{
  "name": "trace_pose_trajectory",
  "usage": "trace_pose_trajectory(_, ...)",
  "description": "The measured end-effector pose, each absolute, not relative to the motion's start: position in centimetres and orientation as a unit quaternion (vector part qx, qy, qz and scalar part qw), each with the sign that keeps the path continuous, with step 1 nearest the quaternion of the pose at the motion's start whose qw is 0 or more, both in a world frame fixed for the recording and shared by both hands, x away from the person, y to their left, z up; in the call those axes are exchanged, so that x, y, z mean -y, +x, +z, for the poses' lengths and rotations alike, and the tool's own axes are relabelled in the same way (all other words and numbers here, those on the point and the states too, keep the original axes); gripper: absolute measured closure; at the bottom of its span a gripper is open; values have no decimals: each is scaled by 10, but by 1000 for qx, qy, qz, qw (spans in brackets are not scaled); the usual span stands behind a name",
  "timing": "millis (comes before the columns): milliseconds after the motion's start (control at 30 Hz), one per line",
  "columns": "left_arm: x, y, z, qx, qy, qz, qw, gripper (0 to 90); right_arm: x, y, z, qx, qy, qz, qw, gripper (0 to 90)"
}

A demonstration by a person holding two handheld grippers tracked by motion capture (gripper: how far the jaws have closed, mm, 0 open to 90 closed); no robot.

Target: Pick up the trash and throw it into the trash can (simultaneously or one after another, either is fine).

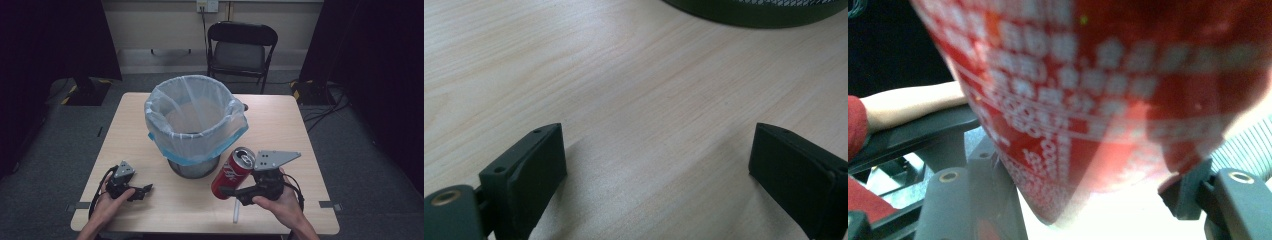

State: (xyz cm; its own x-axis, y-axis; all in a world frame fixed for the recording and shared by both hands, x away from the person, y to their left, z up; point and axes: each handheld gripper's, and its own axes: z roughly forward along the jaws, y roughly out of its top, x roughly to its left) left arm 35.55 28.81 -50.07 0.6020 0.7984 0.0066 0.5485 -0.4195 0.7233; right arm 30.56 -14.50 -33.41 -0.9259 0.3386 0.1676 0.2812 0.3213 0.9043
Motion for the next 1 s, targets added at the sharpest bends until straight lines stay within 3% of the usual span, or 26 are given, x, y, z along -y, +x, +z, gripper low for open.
trace_pose_trajectory(333, -288, 356, -501, -409, 824, 178, 351, 77, 136, 313, -301, -800, 160, 578, 6, 346)
trace_pose_trajectory(1000, -288, 355, -501, -410, 823, 179, 351, 77, 113, 343, -254, -774, 128, 620, 21, 346)
